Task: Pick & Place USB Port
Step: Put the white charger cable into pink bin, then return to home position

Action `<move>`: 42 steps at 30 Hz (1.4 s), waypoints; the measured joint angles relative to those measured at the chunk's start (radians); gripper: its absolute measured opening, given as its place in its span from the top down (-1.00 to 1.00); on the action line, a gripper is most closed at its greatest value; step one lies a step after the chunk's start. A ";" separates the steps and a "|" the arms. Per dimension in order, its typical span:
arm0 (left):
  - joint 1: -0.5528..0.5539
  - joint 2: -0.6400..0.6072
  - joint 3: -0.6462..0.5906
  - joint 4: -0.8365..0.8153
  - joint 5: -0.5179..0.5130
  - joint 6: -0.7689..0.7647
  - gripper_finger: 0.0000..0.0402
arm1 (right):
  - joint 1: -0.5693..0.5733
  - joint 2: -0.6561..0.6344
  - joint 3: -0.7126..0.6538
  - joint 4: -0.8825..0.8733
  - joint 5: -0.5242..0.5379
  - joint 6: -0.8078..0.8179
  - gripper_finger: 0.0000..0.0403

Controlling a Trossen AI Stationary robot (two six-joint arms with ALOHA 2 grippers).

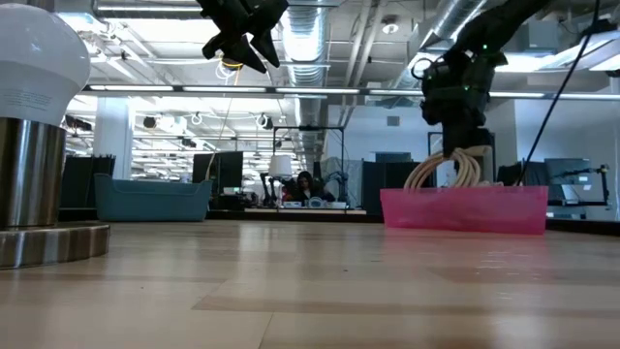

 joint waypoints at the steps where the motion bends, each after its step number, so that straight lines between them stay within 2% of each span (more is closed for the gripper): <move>1: 0.000 0.000 0.000 0.000 0.000 0.000 0.21 | 0.000 0.000 0.021 -0.020 0.018 -0.012 -0.33; 7: 0.000 0.000 0.000 0.000 0.000 0.000 0.21 | -0.013 0.000 0.190 -0.140 0.125 -0.065 -0.33; 15: -0.005 0.000 0.000 -0.002 0.005 0.000 0.21 | -0.028 -0.002 0.414 -0.269 0.117 -0.066 -0.34; 18: -0.010 0.000 0.000 -0.002 0.006 0.001 0.23 | -0.017 -0.011 0.458 -0.279 0.066 -0.060 -0.34; 23: -0.020 -0.006 0.000 0.000 0.018 0.073 0.29 | 0.020 -0.055 0.474 -0.256 -0.020 -0.060 -0.34; 31: -0.051 -0.062 0.001 0.001 0.025 0.136 0.40 | 0.096 -0.154 0.474 -0.179 -0.038 -0.041 -0.34; 42: -0.145 -0.219 0.001 0.005 0.022 0.178 0.56 | 0.205 -0.359 0.413 -0.072 -0.038 0.017 -0.34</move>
